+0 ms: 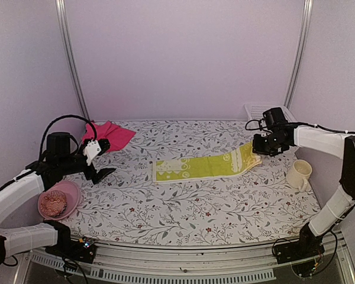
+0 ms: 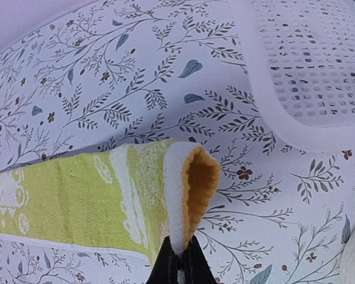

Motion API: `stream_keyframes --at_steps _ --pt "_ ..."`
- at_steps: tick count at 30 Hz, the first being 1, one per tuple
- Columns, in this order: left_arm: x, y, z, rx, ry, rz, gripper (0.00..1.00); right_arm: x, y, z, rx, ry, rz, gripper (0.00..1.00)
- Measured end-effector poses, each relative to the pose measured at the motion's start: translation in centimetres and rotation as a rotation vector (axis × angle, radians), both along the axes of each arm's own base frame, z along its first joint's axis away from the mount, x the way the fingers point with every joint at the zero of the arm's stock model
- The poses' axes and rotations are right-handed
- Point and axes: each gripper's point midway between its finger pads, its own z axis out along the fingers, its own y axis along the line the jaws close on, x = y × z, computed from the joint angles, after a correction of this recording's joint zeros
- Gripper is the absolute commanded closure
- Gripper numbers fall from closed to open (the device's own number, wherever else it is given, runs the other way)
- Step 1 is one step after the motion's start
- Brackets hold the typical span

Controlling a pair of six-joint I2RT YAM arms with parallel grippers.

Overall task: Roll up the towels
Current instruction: Fold the towel at the center of the board.

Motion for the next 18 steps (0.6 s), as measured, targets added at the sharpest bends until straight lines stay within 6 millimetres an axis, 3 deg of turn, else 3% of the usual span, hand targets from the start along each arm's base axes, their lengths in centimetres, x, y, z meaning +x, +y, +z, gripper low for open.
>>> stream_keyframes --at_steps 4,11,18 --pt "0.0 0.0 0.0 0.0 0.001 0.0 0.03 0.0 3.2 0.4 0.051 0.004 0.104 0.98" --pt "0.0 0.0 0.0 -0.004 0.004 0.0 0.03 1.2 12.6 1.3 0.148 -0.008 0.321 0.98" --pt "0.0 0.0 0.0 -0.005 0.004 -0.001 0.03 1.5 20.1 2.2 0.228 -0.023 0.475 0.98"
